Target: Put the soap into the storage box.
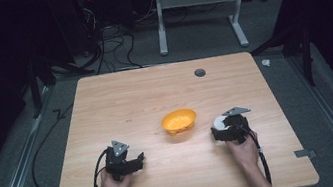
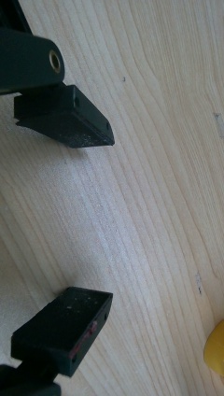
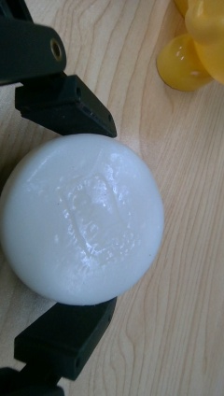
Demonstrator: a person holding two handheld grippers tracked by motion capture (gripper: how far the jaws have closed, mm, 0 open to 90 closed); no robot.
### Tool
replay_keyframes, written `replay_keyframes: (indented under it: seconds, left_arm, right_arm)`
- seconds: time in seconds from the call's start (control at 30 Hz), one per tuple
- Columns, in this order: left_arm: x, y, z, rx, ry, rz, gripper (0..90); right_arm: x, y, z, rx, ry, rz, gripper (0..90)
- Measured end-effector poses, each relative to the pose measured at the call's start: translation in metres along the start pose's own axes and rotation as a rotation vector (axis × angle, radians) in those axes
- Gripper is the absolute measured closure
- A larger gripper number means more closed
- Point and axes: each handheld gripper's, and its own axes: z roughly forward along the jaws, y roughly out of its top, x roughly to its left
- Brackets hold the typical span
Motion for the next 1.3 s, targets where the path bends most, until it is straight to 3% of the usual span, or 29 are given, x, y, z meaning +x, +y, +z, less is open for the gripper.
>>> replay_keyframes:
  seconds: [0.17,0.73,1.3]
  left_arm:
    - [0.000,0.000,0.000,0.000,0.000,0.000,20.7]
    - [0.000,0.000,0.000,0.000,-0.001,0.000,20.7]
    - [0.000,0.000,0.000,-0.001,0.001,0.000,20.7]
  right_arm:
    - [0.001,-0.001,0.001,0.006,-0.003,-0.011,23.5]
    - [0.002,0.000,-0.002,0.004,-0.004,-0.019,24.1]
    - [0.007,0.008,-0.025,-0.047,0.026,-0.033,24.2]
